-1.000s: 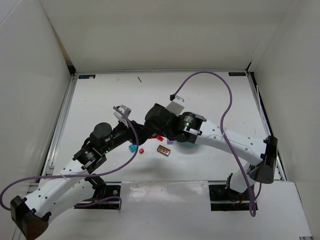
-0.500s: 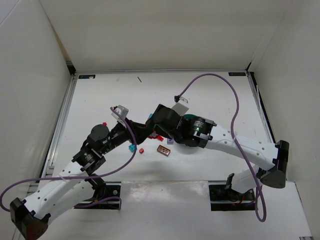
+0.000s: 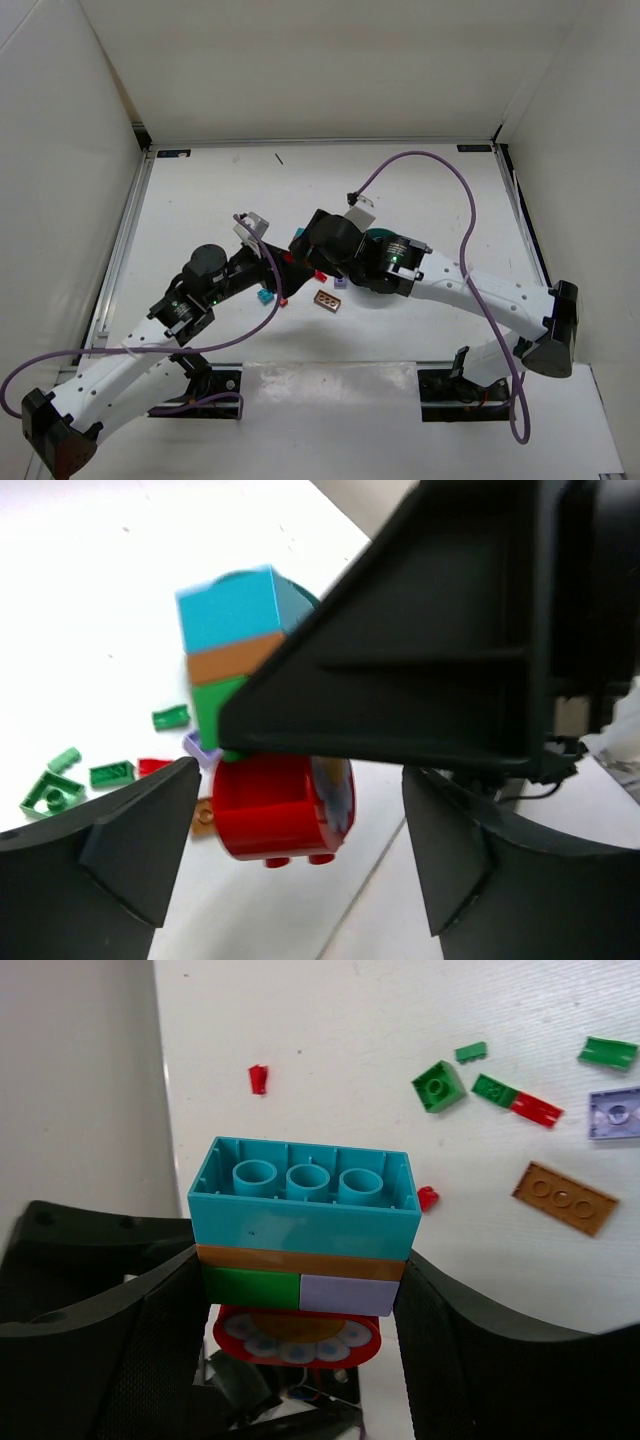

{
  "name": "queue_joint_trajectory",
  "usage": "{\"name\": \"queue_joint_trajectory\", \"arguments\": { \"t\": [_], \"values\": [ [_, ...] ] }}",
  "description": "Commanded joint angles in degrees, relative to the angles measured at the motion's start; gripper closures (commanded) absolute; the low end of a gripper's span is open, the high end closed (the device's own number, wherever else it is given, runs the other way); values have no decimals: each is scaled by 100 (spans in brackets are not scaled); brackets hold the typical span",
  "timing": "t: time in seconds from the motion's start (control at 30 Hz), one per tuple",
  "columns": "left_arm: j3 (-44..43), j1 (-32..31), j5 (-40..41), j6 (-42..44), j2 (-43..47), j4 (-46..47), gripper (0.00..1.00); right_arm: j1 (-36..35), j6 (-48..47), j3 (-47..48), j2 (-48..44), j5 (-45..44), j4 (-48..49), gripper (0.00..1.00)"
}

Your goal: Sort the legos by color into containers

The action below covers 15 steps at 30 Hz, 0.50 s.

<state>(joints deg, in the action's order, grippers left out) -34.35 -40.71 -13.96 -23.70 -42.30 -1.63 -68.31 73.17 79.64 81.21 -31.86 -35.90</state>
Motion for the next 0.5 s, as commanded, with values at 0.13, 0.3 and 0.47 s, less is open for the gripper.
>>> {"name": "queue_joint_trajectory", "arguments": {
  "t": [0.13,0.3,0.47],
  "values": [
    [-213,-34,-318,287,20,-303,3,20,23,-53,-351,74,767,65],
    [-213,-34,-187,288,55,-303,9,-24,-162,-106,-439,223,875,65],
    [-143,-34,-38,68,345,-127,10,-33,-31,-132,-378,268,646,65]
  ]
}}
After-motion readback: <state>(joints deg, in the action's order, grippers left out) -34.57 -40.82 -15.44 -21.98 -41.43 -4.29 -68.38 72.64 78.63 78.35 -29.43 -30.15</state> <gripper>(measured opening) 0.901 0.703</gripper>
